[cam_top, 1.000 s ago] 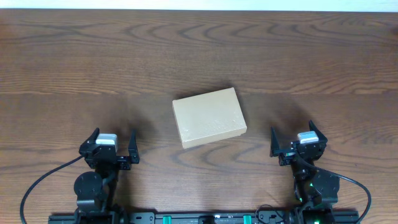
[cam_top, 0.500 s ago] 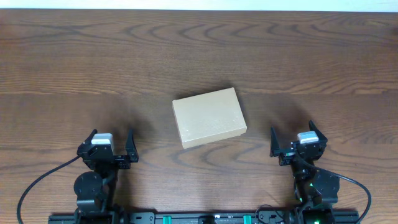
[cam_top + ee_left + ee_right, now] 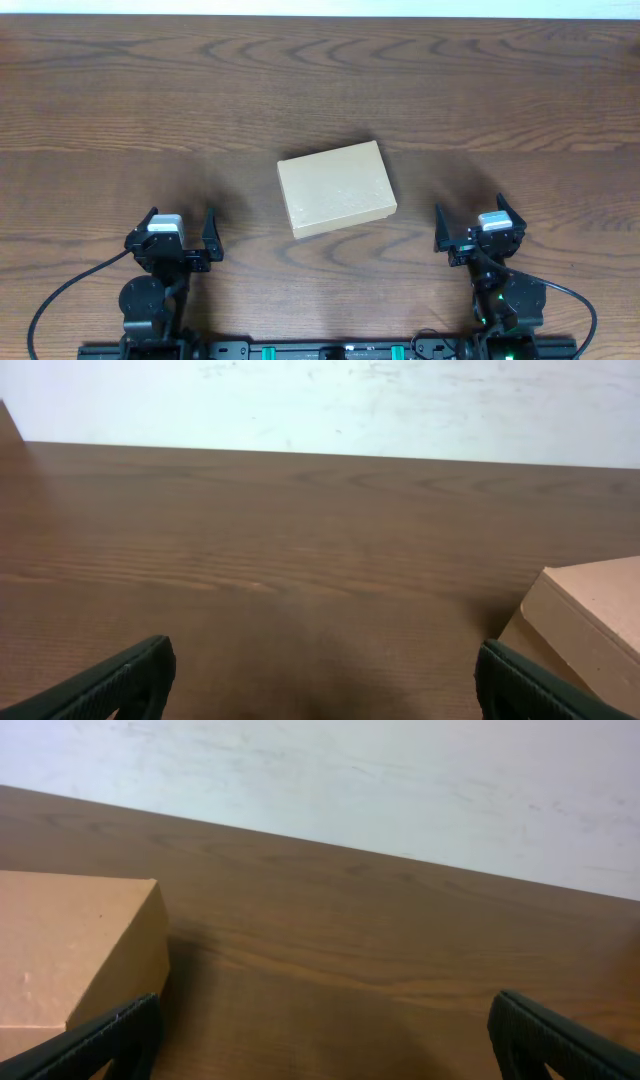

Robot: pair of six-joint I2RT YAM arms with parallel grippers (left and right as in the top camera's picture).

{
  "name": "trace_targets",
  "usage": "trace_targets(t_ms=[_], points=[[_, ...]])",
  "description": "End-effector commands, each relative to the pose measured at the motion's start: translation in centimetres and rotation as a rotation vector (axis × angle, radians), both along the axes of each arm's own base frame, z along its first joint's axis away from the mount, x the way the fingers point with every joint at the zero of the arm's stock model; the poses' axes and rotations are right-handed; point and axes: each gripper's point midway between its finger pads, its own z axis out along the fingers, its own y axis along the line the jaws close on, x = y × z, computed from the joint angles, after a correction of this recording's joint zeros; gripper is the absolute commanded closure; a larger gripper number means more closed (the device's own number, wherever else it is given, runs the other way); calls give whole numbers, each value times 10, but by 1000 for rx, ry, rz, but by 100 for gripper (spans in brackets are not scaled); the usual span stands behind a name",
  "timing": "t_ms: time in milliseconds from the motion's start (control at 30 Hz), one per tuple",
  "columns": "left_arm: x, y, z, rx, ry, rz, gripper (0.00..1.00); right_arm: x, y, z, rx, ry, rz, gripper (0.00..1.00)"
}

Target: Pack container

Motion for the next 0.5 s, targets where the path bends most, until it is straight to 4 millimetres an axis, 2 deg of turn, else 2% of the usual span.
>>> trace_targets(t_ms=[0,467], points=[[0,-3,-14,-6,26,-16,5,0,1,-1,14,2,4,1],[0,-4,-13,-7,23,-18,5,0,1,-1,14,2,4,1]])
